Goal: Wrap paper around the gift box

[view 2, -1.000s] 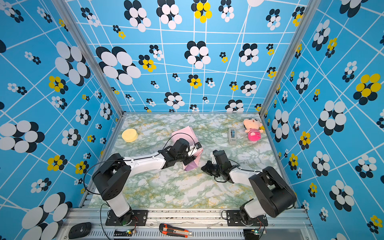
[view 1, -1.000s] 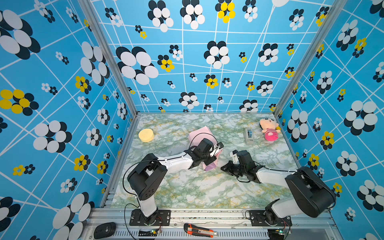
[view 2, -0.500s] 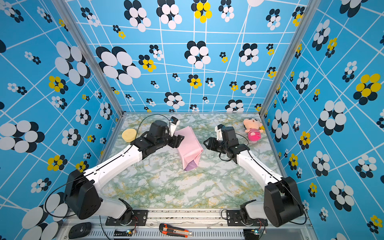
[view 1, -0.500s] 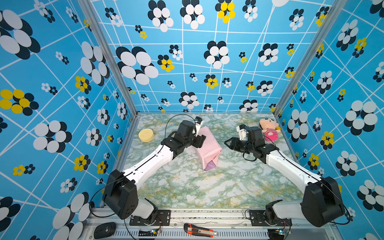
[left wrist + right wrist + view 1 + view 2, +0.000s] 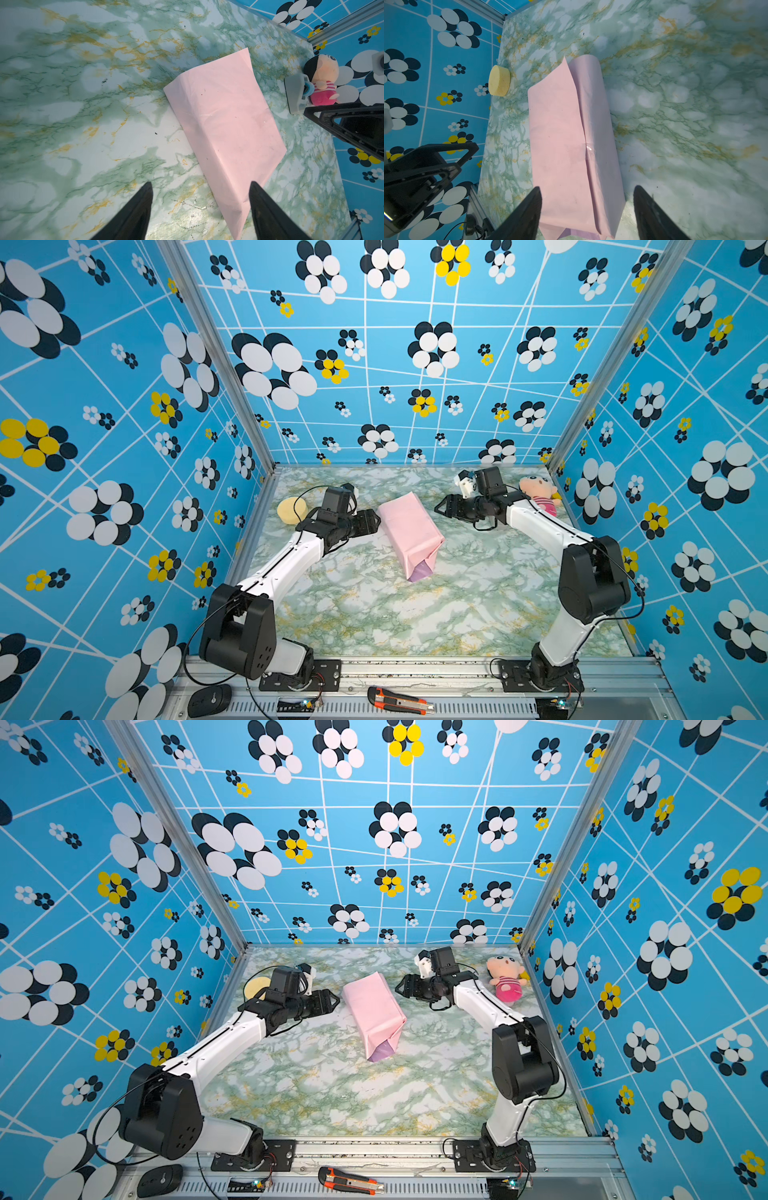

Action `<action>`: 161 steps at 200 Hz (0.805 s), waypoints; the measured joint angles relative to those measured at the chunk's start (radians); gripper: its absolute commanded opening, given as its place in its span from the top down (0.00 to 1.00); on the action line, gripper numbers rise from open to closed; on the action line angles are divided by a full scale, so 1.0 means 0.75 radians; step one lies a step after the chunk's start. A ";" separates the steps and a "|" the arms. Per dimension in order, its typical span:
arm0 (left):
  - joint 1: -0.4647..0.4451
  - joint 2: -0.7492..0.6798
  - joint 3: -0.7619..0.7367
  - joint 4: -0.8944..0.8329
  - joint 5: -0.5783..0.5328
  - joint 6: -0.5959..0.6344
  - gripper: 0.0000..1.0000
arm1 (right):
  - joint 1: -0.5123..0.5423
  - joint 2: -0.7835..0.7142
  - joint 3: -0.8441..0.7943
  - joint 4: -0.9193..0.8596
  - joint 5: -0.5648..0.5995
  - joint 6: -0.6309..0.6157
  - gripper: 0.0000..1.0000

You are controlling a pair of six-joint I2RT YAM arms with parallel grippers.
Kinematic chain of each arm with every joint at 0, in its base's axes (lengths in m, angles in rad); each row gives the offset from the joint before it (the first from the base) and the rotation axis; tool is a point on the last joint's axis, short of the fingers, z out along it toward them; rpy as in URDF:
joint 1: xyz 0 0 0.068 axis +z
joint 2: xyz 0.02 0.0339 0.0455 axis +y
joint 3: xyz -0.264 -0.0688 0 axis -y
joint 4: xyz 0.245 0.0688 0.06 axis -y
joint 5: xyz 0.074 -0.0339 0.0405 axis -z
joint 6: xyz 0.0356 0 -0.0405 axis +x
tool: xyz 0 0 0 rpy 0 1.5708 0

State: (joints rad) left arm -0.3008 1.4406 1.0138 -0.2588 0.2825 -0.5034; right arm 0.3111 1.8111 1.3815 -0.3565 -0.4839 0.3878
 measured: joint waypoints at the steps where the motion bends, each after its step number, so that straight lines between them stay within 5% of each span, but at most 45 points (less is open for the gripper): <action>1: 0.001 0.001 -0.001 0.001 0.001 -0.003 0.26 | 0.000 0.004 0.004 -0.001 -0.002 -0.001 0.28; 75: 0.025 0.117 -0.002 0.054 0.084 -0.075 0.26 | 0.008 0.235 0.196 -0.044 -0.145 -0.003 0.28; 161: 0.024 0.220 0.006 0.114 0.125 -0.099 0.26 | 0.030 0.232 0.153 -0.049 -0.181 0.022 0.29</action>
State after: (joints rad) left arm -0.2829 1.6054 1.0180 -0.1730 0.3763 -0.5774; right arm 0.3336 1.9850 1.4963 -0.3935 -0.6197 0.4042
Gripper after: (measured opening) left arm 0.743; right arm 0.722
